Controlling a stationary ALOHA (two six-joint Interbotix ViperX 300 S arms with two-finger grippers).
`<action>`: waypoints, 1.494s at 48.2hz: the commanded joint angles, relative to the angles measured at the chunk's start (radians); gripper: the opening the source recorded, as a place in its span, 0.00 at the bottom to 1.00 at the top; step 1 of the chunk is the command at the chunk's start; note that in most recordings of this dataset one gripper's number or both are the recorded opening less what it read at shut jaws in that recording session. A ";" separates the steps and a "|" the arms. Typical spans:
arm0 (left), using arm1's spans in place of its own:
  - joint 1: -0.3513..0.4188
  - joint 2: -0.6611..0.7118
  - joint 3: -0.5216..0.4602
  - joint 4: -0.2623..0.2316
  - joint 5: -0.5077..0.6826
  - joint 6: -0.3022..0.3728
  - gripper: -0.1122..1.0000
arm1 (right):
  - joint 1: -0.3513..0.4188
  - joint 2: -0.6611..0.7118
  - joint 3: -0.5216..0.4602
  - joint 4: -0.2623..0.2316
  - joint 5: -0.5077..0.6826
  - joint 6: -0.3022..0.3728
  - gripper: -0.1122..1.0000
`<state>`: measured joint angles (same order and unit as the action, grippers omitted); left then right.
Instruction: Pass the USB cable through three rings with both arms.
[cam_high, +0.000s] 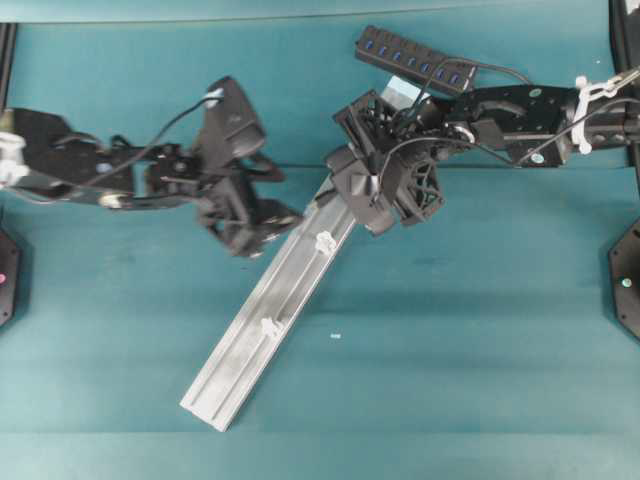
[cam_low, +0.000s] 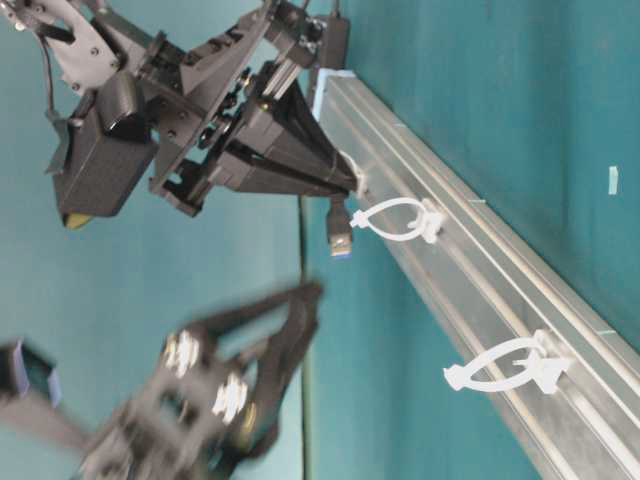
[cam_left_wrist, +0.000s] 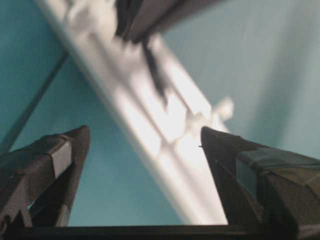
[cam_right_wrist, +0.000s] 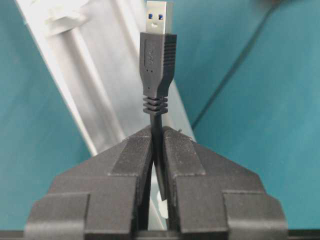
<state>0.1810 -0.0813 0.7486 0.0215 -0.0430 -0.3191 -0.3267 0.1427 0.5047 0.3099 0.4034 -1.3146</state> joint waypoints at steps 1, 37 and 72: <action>-0.021 -0.081 0.002 0.005 0.038 0.012 0.96 | 0.014 0.000 -0.008 -0.011 0.026 -0.041 0.18; -0.118 -0.342 0.133 0.005 0.173 0.008 0.96 | 0.035 0.014 0.021 -0.048 0.063 -0.087 0.18; -0.120 -0.344 0.133 0.005 0.167 -0.012 0.96 | 0.091 0.029 0.008 -0.044 0.031 -0.077 0.18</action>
<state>0.0644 -0.4157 0.8943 0.0215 0.1335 -0.3298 -0.2592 0.1641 0.5170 0.2592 0.4403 -1.3975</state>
